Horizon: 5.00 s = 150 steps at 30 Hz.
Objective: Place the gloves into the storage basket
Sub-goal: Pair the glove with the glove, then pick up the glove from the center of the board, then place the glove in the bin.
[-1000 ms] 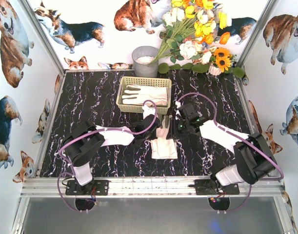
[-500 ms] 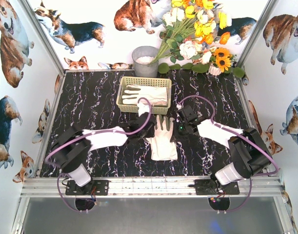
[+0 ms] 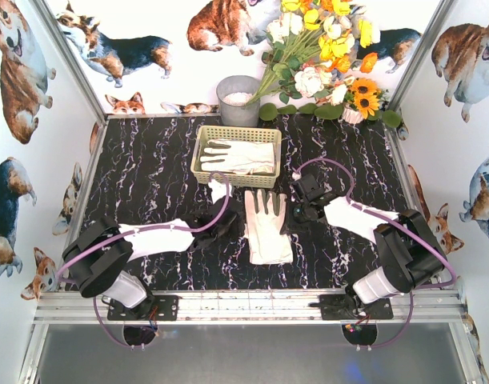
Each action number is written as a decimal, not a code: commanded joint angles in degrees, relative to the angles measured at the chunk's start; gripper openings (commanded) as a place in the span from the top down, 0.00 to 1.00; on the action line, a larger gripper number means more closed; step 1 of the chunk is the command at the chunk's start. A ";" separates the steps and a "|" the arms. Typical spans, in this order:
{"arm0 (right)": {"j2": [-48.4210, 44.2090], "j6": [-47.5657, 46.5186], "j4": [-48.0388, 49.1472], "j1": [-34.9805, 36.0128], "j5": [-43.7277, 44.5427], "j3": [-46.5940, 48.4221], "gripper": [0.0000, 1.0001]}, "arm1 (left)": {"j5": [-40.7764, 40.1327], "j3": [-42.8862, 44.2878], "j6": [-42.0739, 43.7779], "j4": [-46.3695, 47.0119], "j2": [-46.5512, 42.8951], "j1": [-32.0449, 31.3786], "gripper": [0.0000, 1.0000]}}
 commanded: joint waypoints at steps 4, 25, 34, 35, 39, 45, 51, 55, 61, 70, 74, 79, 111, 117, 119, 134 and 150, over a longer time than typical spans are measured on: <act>-0.22 0.42 2.14 -0.04 0.58 -0.77 1.00 | -0.82 -3.02 -5.08 -0.01 -0.63 0.39 0.54; 1.17 0.02 1.91 -0.04 0.89 -0.91 1.00 | 15.91 -14.77 -8.48 30.48 4.99 6.00 0.54; 1.23 0.26 1.87 -0.16 1.12 -1.14 1.00 | 19.57 -14.71 -8.12 31.08 8.09 6.22 0.56; 1.33 0.41 2.03 -0.21 1.04 -1.16 1.00 | 19.69 -14.96 -8.08 31.31 7.89 6.24 0.56; 1.63 0.67 2.29 -0.48 0.76 -1.17 1.00 | 20.17 -15.16 -7.38 31.07 6.59 6.22 0.61; 1.00 -1.41 2.29 -1.02 -1.18 -0.37 0.93 | 19.57 -15.36 -6.87 28.96 5.55 6.24 0.96; -5.93 -4.66 1.28 -4.13 -5.57 -0.18 0.60 | 17.65 -15.50 -7.30 26.16 4.22 6.20 1.00; -8.88 -5.25 1.08 -5.81 -9.21 -1.11 0.49 | 17.01 -14.73 -6.34 23.50 3.59 6.27 1.00; -6.27 -3.94 5.11 -8.19 -16.08 -4.02 0.39 | 16.78 -14.32 -6.05 21.94 3.71 6.27 1.00; -0.97 -4.50 6.18 -9.25 -14.91 -4.40 0.37 | 16.32 -14.22 -6.22 21.39 3.27 6.27 1.00; 0.17 -4.89 7.61 -9.54 -15.53 -5.11 0.37 | 16.32 -14.16 -6.06 21.38 3.07 6.25 1.00; 4.13 -5.23 9.35 -8.26 -17.21 -5.21 0.39 | 16.47 -14.14 -5.96 21.36 2.97 6.26 1.00; -20.27 -17.82 -21.13 -1.91 -2.16 11.36 1.00 | 3.11 -8.77 -7.02 -1.18 -24.65 -2.95 1.00; -17.80 -25.37 -24.06 -1.81 5.74 24.90 1.00 | -5.58 -0.61 -6.89 -5.28 -25.38 -4.67 1.00; -14.28 -28.41 -23.68 -1.88 8.18 29.67 1.00 | -8.38 1.60 -7.18 -5.76 -24.36 -4.76 1.00; 6.87 -48.54 -1.54 -1.84 17.76 47.14 1.00 | -23.11 15.14 -17.72 -4.34 -7.67 -6.43 1.00; 27.90 -63.04 7.52 -1.89 16.15 63.23 1.00 | -30.59 21.96 -26.68 -2.62 5.59 -5.92 1.00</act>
